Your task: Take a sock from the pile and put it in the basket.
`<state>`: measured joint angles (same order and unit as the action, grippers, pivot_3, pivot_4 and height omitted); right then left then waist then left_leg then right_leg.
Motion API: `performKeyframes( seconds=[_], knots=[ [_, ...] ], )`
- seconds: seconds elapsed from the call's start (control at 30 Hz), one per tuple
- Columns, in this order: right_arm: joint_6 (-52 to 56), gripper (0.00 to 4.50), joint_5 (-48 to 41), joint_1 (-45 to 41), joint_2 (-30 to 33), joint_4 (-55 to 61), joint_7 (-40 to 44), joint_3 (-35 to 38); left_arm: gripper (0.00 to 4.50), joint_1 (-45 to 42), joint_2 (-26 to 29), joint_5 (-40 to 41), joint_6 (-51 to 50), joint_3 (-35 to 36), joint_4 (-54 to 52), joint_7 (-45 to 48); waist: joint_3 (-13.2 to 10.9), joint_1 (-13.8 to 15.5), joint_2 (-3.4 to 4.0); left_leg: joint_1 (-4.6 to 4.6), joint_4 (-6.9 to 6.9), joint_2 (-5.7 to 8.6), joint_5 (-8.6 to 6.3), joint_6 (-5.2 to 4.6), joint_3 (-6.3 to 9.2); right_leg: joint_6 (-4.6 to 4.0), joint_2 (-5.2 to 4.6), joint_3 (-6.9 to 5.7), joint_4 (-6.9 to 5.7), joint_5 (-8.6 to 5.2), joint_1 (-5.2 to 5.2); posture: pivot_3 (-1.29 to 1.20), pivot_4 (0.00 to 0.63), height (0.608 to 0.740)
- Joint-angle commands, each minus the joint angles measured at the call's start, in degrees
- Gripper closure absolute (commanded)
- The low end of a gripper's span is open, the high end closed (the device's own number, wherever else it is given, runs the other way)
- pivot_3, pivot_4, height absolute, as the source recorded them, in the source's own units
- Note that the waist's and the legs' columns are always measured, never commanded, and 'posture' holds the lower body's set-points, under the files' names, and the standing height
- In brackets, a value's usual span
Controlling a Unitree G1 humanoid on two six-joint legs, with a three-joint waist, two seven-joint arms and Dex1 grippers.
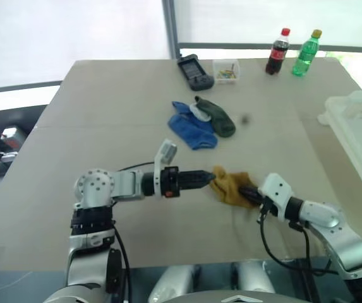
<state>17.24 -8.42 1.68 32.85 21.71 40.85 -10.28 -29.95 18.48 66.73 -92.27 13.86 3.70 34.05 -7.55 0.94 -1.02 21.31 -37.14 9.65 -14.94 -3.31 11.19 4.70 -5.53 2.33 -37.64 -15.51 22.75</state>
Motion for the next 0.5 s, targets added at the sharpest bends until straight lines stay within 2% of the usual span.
performKeyframes(
  seconds=[0.03, 0.23, 0.5],
  knots=[
    [0.5, 4.5, -0.2, 0.8, 0.1, 1.6, -0.2, 0.6, 1.09, -1.7, -1.5, 0.2, -0.1, -1.3, 1.4, -0.3, 0.0, 0.0, 0.0, 0.0, 0.0, 0.0, 0.0, 0.0, -0.01, 0.0, 0.0, 0.01, 0.0, 0.0, 0.0, 0.0, 0.15, 0.74],
    [1.4, 4.5, -0.6, 1.6, 0.2, 3.5, -1.1, 1.5, 1.09, -5.8, -4.8, -3.0, 1.6, -5.2, 5.9, 1.7, 0.0, 0.1, -0.02, 0.01, -0.02, 0.02, 0.0, 0.0, -0.01, 0.0, -0.02, 0.0, 0.0, 0.0, 0.0, 0.0, 0.15, 0.74],
    [2.6, 4.5, -0.4, 2.5, 0.4, 6.2, -2.0, 1.9, 1.09, -9.4, -6.2, -8.5, 6.2, -11.8, 12.0, 7.7, 0.0, -0.1, -0.03, 0.02, -0.03, 0.02, 0.0, 0.0, -0.01, 0.0, 0.0, 0.01, 0.0, 0.0, 0.02, 0.0, 0.15, 0.74]
  ],
)
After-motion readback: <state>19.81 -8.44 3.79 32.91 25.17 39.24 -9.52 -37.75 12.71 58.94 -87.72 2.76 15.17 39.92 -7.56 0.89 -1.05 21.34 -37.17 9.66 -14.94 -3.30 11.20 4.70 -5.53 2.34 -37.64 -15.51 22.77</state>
